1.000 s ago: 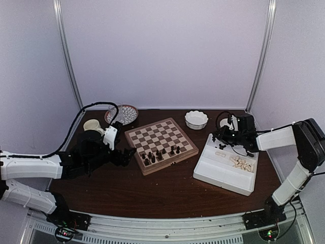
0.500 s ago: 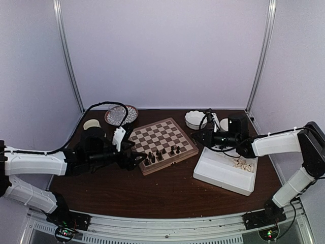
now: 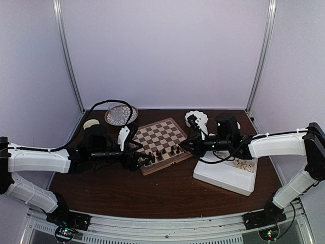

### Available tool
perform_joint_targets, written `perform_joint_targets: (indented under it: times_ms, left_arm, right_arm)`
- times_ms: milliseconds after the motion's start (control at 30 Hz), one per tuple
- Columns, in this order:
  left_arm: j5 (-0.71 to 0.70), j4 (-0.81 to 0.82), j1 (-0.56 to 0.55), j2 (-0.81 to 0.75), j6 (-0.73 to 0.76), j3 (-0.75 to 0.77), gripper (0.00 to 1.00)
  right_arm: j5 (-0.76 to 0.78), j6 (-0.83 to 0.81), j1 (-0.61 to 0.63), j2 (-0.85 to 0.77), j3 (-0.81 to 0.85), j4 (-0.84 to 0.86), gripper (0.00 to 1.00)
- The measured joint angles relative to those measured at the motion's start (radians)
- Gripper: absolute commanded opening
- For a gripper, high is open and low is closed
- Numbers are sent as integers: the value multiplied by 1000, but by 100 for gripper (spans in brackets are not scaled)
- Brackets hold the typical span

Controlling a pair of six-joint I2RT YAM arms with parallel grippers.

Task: Set up the chess pieces on the board
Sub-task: Place the queen at the center of the board.

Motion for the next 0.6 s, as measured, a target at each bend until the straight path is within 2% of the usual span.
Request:
perform_joint_targets:
  times_ms: [300, 600]
  left_arm:
    - [-137, -6, 0, -26, 0, 0, 88]
    - [-362, -74, 0, -49, -20, -1, 88]
  right_arm:
    - [145, -104, 161, 103, 19, -186, 19]
    - [288, -173, 225, 257, 92, -292, 20]
